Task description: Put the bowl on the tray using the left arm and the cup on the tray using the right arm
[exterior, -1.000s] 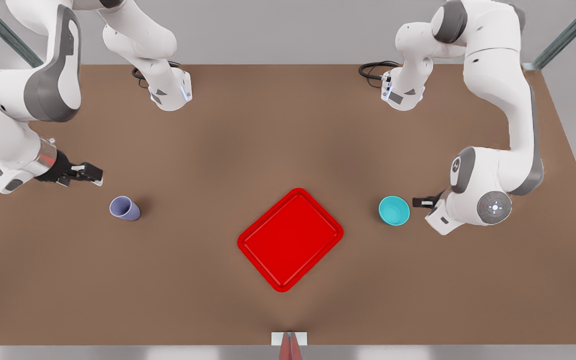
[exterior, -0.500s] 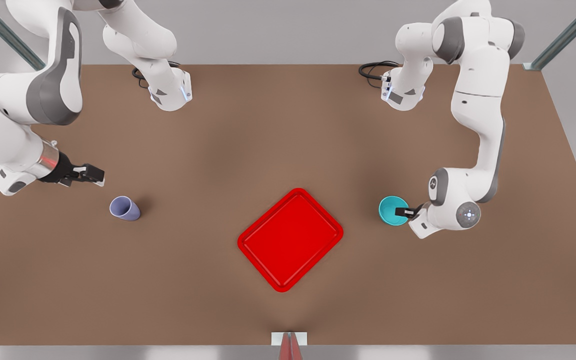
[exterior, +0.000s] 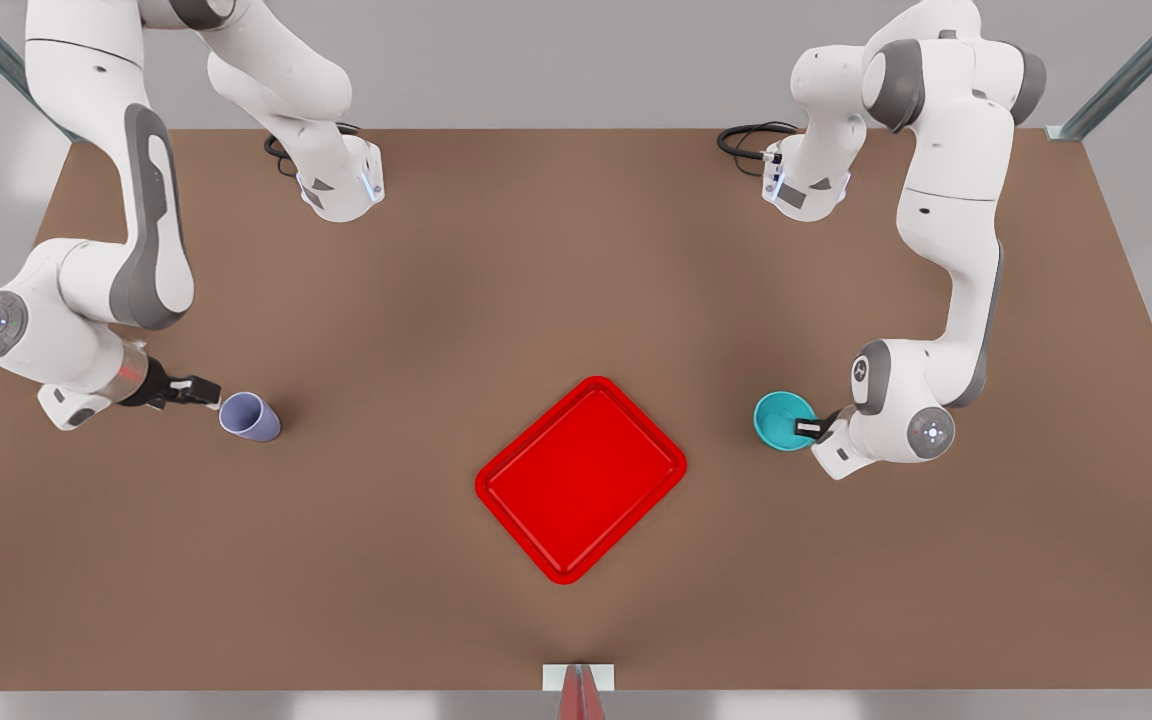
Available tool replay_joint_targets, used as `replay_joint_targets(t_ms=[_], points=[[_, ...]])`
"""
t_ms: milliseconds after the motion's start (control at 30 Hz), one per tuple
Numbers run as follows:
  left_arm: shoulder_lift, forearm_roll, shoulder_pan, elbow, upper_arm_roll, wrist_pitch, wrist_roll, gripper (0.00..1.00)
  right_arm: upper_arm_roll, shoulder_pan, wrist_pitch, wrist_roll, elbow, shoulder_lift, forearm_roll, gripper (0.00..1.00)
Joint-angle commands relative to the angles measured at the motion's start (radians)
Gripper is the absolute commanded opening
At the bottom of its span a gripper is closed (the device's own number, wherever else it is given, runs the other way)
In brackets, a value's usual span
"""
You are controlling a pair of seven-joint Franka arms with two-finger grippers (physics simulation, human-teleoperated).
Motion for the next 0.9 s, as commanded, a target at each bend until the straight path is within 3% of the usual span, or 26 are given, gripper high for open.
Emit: replay_joint_targets(t_ms=[0, 400, 433, 500, 567, 767, 800, 833, 867], points=[[0.0, -0.007, 0.0, 0.0, 0.0, 0.0, -0.002, 0.21, 0.0, -0.002, -0.001, 0.0, 0.0, 0.0, 0.0, 1.0], [0.003, -0.007, -0.002, 0.006, 0.0, -0.005, -0.009, 0.21, 0.0, -0.005, -0.058, 0.002, 0.009, -0.038, 0.002, 1.0], [0.003, -0.007, -0.002, 0.008, 0.0, -0.005, -0.009, 0.33, 0.0, -0.005, -0.058, 0.002, 0.009, -0.038, 0.002, 1.0], [0.005, -0.007, -0.005, 0.008, 0.0, -0.003, -0.009, 0.69, 0.0, -0.005, -0.062, 0.0, 0.011, -0.042, 0.002, 1.0], [0.005, -0.007, -0.006, 0.008, 0.0, 0.0, -0.009, 0.82, 0.0, -0.005, -0.064, 0.0, 0.014, -0.043, 0.002, 1.0], [0.017, -0.009, -0.006, 0.006, 0.0, 0.003, -0.006, 0.8, 0.0, -0.003, -0.122, 0.0, 0.066, -0.051, 0.002, 1.0], [0.023, -0.007, -0.006, 0.006, 0.0, 0.003, -0.006, 0.71, 0.0, -0.003, -0.123, 0.0, 0.066, -0.052, 0.002, 1.0], [0.023, -0.009, -0.006, 0.006, 0.0, 0.003, -0.006, 0.52, 0.0, -0.003, -0.133, 0.0, 0.072, -0.051, 0.002, 1.0], [0.023, -0.009, -0.006, 0.006, 0.0, 0.003, -0.006, 0.46, 0.0, -0.003, -0.134, 0.0, 0.074, -0.051, 0.002, 1.0]])
